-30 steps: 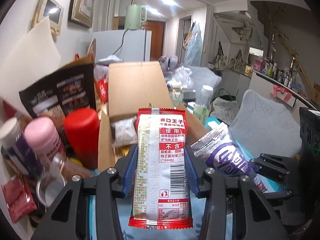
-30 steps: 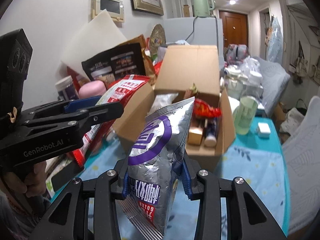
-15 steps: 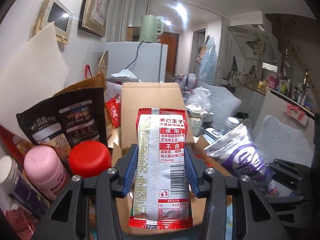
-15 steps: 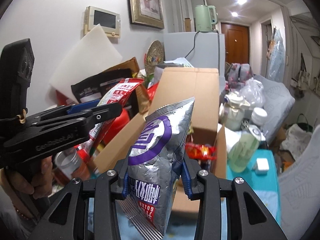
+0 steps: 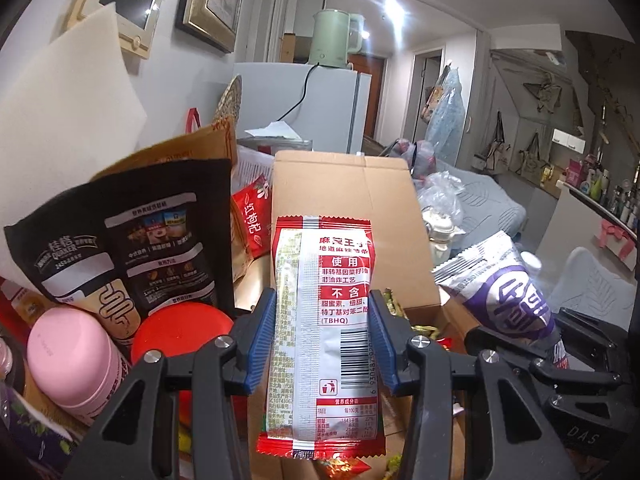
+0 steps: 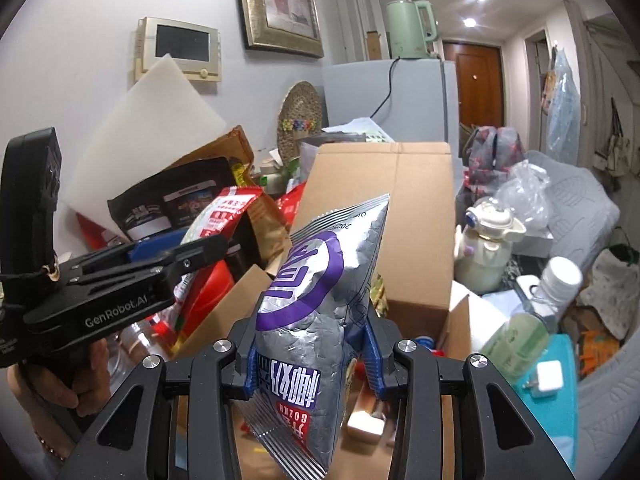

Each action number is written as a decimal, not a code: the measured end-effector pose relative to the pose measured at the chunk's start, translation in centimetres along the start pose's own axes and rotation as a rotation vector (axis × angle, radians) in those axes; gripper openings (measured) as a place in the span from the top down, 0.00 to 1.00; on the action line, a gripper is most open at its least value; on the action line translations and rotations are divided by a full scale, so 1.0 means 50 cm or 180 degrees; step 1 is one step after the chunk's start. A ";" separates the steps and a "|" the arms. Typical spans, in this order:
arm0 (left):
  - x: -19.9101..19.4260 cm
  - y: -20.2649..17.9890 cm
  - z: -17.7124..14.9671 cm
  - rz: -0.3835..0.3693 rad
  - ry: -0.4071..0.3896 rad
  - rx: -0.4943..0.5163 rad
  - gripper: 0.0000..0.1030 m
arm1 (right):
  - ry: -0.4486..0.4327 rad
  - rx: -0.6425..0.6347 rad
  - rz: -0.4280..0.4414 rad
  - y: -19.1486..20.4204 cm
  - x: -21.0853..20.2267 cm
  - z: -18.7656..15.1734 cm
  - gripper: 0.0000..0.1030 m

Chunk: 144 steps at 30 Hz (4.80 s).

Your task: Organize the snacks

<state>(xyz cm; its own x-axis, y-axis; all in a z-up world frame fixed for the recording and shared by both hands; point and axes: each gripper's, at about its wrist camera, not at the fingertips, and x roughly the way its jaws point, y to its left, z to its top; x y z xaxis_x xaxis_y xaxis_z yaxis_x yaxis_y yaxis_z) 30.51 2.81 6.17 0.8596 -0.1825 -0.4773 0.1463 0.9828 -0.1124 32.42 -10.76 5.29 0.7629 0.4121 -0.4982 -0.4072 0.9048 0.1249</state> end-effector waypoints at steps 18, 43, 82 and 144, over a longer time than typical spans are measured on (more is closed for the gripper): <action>0.147 -0.041 -0.069 0.0078 0.0655 0.0281 0.57 | 0.0595 0.0123 -0.0159 -0.066 0.131 -0.047 0.61; 0.228 -0.050 -0.107 0.0366 0.1218 0.0371 0.55 | 0.0859 -0.0009 -0.0416 -0.070 0.168 -0.066 0.50; -0.175 -0.100 -0.029 0.0362 0.0255 0.0356 0.27 | -0.0056 -0.0229 -0.0583 0.051 -0.189 -0.005 0.44; -0.409 -0.122 -0.259 -0.0012 0.0103 0.0407 0.23 | -0.0184 0.0055 -0.1012 0.157 -0.418 -0.265 0.21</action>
<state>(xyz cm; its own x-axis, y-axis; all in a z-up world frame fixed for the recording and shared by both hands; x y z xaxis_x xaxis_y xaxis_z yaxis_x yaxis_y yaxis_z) 5.71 0.22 5.30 0.8430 -0.1850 -0.5050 0.2124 0.9772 -0.0034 6.62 -13.69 5.34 0.8780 0.1136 -0.4650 -0.1357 0.9906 -0.0142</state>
